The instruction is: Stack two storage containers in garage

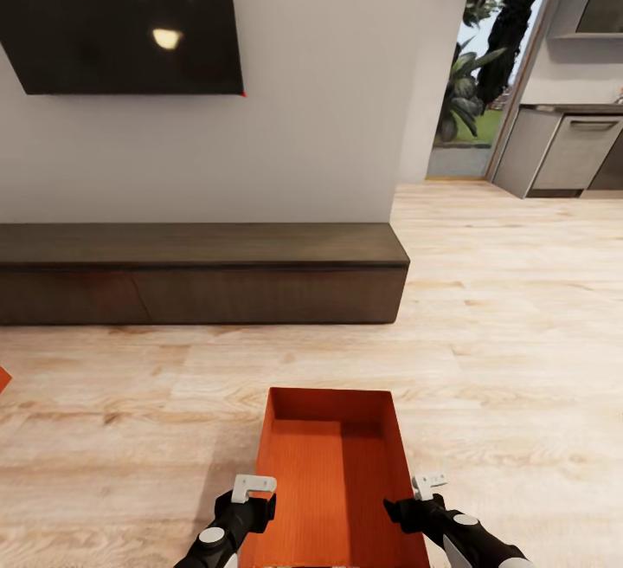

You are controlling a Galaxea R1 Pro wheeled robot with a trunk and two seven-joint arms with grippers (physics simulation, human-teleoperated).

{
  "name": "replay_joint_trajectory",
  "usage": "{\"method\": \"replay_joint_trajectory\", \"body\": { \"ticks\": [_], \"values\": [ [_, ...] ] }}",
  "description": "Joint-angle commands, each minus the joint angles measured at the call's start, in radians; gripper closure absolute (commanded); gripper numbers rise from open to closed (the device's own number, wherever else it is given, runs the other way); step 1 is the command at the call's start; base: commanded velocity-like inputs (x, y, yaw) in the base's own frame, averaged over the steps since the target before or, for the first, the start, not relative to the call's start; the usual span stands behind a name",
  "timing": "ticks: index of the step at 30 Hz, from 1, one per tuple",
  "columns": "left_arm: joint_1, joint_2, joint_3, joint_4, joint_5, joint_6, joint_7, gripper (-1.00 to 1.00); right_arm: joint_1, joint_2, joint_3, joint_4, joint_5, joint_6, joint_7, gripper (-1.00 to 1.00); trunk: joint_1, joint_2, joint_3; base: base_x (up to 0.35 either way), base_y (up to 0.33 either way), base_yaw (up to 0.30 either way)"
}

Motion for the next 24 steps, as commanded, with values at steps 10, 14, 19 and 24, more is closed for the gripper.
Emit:
{"method": "replay_joint_trajectory", "body": {
  "ticks": [10,14,19,24],
  "values": [
    [-0.001,0.001,-0.006,-0.002,0.010,0.004,0.009,-1.00,-0.001,0.000,-0.003,0.001,0.008,-0.004,0.002,-1.00,0.004,-0.003,-0.040,0.000,0.000,0.000],
    [-0.001,0.001,-0.006,-0.002,0.010,0.004,0.009,-1.00,-0.001,0.000,-0.003,0.001,0.008,-0.004,0.002,-1.00,0.006,-0.004,-0.055,0.000,0.000,0.000],
    [-0.001,0.001,-0.006,-0.002,0.009,0.004,0.009,-1.00,-0.001,0.000,-0.003,0.001,0.008,-0.004,0.002,-1.00,0.008,-0.005,-0.074,0.000,0.000,0.000],
    [-0.001,0.001,-0.006,-0.002,0.009,0.004,0.009,-1.00,-0.001,0.000,-0.003,0.001,0.008,-0.004,0.003,-1.00,0.011,-0.006,-0.094,0.000,0.000,0.000]
  ]
}}
